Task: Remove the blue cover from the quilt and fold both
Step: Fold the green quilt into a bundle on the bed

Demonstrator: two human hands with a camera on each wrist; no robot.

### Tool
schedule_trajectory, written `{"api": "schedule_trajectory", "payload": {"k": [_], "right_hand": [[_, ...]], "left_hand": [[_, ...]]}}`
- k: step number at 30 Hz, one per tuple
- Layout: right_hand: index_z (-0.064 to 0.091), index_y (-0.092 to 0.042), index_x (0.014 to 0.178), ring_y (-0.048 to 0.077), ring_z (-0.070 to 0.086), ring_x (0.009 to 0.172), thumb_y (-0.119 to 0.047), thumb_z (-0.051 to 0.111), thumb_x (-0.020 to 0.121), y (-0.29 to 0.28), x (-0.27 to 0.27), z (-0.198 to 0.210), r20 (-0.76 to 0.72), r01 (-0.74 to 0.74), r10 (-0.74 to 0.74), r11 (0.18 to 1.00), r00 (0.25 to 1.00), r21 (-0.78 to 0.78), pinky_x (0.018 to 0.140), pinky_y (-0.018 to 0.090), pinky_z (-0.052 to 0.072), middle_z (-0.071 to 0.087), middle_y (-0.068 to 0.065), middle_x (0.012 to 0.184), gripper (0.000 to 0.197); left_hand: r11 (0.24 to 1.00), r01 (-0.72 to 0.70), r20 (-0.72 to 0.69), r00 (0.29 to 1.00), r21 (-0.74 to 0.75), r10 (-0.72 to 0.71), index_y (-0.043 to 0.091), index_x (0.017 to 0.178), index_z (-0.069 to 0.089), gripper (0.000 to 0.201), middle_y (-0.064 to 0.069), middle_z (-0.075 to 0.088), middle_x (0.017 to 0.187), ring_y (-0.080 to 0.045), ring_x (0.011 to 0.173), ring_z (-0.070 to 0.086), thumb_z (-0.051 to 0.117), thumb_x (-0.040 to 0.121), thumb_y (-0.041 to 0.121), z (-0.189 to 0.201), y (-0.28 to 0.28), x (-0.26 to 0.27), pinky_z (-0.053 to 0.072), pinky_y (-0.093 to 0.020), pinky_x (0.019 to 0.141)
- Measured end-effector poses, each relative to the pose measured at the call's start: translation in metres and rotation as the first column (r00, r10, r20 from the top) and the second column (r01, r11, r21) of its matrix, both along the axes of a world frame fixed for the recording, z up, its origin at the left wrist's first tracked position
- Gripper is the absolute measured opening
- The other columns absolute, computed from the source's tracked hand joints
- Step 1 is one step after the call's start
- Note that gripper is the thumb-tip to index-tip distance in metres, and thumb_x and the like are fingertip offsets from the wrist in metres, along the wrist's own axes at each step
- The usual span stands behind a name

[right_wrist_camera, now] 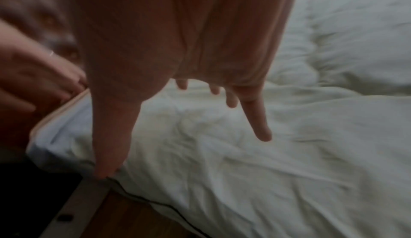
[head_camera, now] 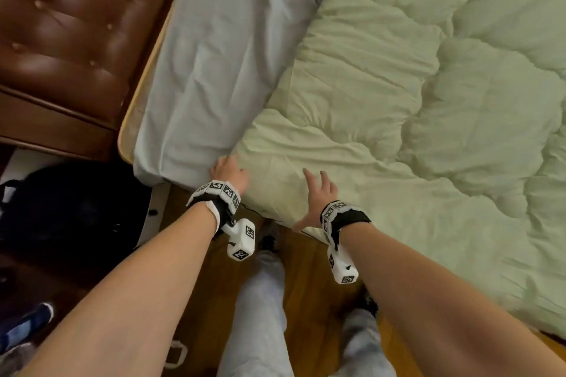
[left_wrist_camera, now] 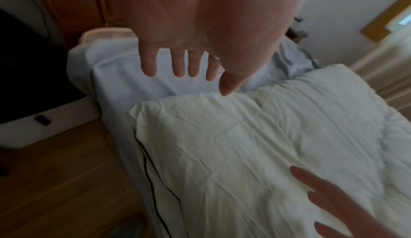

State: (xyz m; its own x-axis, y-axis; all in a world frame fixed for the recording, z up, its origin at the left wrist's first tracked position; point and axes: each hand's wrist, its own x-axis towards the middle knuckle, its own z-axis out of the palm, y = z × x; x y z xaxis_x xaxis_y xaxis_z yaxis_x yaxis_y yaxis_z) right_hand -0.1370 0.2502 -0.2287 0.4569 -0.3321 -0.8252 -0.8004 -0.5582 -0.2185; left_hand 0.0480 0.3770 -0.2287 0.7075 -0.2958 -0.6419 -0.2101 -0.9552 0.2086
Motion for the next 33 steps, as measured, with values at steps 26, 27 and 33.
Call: {"api": "schedule_trajectory", "payload": {"k": [26,27,33], "right_hand": [[0.040,-0.026,0.146,0.025,0.046,0.132,-0.028,0.056,0.090,-0.039,-0.138,0.114,0.309,0.553,-0.589,0.808,0.747,0.205,0.110,0.041,0.039,0.043,0.006,0.148,0.058],[0.039,-0.030,0.147,0.024,0.047,0.130,-0.031,0.060,0.087,-0.046,-0.153,0.131,0.329,0.575,-0.641,0.768,0.694,0.282,0.108,0.042,0.041,0.043,0.004,0.149,0.063],[0.037,-0.033,0.147,0.026,0.045,0.123,-0.042,0.062,0.080,-0.088,-0.286,0.199,0.196,0.655,-0.902,0.417,0.385,0.630,0.098,0.048,0.049,0.042,-0.001,0.143,0.072]], "left_hand": [[0.952,0.143,-0.300,0.927,-0.271,-0.225,0.010,0.137,0.045,0.089,-0.008,0.057,0.132,-0.029,0.121,0.054,0.081,0.058,0.028,0.123,-0.105,-0.143,0.042,-0.041,0.106],[0.943,0.172,-0.278,0.927,-0.283,-0.253,0.010,0.136,0.046,0.085,-0.007,0.058,0.131,-0.029,0.121,0.054,0.082,0.060,0.026,0.140,-0.117,-0.163,0.042,-0.041,0.106],[0.851,0.407,-0.107,0.880,-0.331,-0.462,0.008,0.129,0.053,0.070,-0.010,0.061,0.125,-0.030,0.113,0.057,0.079,0.066,0.025,0.233,-0.198,-0.307,0.047,-0.037,0.097]]}}
